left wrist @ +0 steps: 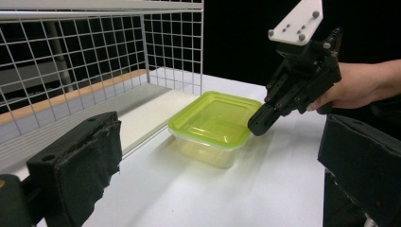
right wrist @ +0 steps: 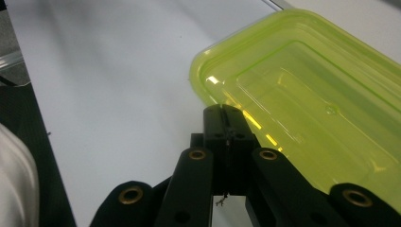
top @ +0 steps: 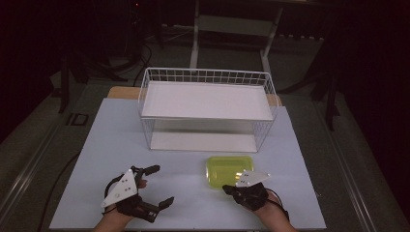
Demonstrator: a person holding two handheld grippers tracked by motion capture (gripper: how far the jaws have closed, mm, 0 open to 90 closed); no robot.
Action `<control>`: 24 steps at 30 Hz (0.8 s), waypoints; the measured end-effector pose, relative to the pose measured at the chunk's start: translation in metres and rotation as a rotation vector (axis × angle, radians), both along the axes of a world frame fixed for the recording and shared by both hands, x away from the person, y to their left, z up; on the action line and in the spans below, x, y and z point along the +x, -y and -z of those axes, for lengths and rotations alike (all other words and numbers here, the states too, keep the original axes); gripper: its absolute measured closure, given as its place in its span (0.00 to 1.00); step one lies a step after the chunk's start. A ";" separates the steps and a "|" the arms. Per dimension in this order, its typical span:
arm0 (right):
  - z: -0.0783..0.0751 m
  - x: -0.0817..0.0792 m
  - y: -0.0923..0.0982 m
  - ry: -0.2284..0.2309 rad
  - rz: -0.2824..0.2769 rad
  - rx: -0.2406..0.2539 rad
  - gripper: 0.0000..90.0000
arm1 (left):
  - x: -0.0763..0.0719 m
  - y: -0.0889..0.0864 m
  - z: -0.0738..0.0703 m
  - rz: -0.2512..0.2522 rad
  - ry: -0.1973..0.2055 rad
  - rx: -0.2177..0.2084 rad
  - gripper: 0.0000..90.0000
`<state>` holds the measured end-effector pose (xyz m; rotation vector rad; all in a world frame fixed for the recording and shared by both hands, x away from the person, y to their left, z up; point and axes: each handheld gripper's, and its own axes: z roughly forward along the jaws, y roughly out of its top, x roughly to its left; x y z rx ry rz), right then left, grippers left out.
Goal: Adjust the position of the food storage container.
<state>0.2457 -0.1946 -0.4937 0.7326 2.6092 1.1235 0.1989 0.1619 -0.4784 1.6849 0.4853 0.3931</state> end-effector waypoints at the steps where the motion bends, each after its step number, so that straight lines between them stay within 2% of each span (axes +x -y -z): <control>1: 0.000 0.001 -0.001 0.004 0.000 -0.001 1.00 | 0.000 0.000 0.000 0.001 0.000 0.001 0.01; 5: 0.002 0.004 -0.001 -0.004 0.002 -0.002 1.00 | -0.001 0.001 0.001 0.003 -0.003 0.000 0.01; 6: 0.001 0.004 0.000 -0.013 0.008 0.019 1.00 | -0.001 0.001 0.001 0.004 -0.005 -0.001 0.01; 10: -0.008 0.002 0.008 0.017 0.012 0.036 1.00 | -0.001 0.001 0.001 0.008 -0.008 0.001 0.01; 11: -0.013 0.004 0.019 0.037 0.040 0.029 1.00 | -0.001 0.001 0.001 0.004 -0.007 0.004 0.01; 14: -0.015 0.006 0.025 0.045 0.060 0.024 1.00 | 0.000 0.001 0.002 0.006 -0.012 0.000 0.01; 15: -0.017 0.009 0.035 0.053 0.089 0.022 1.00 | 0.000 0.001 0.002 0.004 -0.011 0.001 0.01; 16: -0.019 0.017 0.057 0.070 0.162 0.009 1.00 | 0.000 0.001 0.002 0.002 -0.014 -0.001 0.01; 20: -0.019 0.022 0.072 0.084 0.207 -0.003 1.00 | 0.001 0.002 0.002 0.002 -0.018 -0.005 0.01; 22: -0.015 0.031 0.087 0.088 0.256 -0.009 1.00 | 0.001 0.002 0.003 0.003 -0.019 -0.003 0.01; 24: -0.011 0.037 0.091 0.082 0.273 -0.013 1.00 | 0.002 0.002 0.003 0.003 -0.020 -0.001 0.01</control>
